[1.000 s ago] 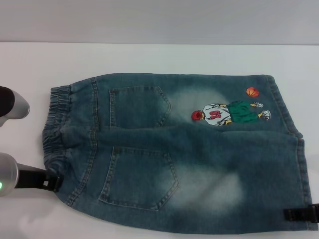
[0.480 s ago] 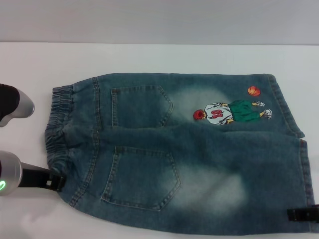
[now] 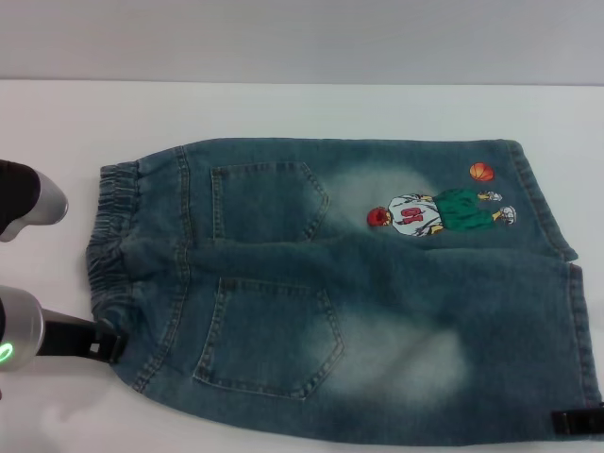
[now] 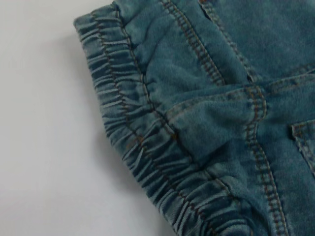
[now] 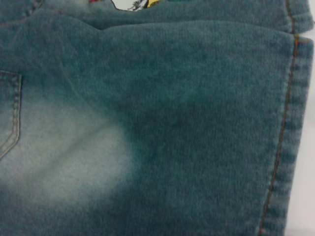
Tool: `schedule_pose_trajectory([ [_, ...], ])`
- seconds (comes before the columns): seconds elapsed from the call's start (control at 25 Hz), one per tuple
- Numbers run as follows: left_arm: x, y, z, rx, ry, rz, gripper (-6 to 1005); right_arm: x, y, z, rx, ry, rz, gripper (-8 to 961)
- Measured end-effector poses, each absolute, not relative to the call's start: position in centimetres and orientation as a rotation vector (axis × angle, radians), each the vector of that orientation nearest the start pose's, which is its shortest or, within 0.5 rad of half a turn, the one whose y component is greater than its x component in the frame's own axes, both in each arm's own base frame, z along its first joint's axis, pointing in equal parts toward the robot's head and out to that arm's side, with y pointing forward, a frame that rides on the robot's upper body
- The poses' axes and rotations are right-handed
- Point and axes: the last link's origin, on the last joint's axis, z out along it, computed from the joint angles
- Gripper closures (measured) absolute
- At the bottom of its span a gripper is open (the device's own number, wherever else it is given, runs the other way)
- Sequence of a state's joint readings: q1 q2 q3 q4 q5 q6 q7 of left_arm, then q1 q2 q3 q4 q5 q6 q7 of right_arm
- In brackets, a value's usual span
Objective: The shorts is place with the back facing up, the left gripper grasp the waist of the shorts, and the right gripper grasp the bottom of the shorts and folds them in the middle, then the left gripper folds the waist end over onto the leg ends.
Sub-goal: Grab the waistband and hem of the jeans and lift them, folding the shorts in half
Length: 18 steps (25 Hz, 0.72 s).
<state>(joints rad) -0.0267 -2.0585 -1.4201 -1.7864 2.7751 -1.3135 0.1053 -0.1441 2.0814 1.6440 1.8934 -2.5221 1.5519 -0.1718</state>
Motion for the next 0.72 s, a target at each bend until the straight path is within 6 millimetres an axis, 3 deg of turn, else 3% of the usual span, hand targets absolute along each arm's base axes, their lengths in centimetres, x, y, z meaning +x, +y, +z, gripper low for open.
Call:
schedule_pose_trajectory([
  [0.72, -23.79, 26.71, 0.78, -2.109, -1.238, 0.338, 783, 26.67, 20.68, 3.42, -2.054, 1.650, -0.282, 187],
])
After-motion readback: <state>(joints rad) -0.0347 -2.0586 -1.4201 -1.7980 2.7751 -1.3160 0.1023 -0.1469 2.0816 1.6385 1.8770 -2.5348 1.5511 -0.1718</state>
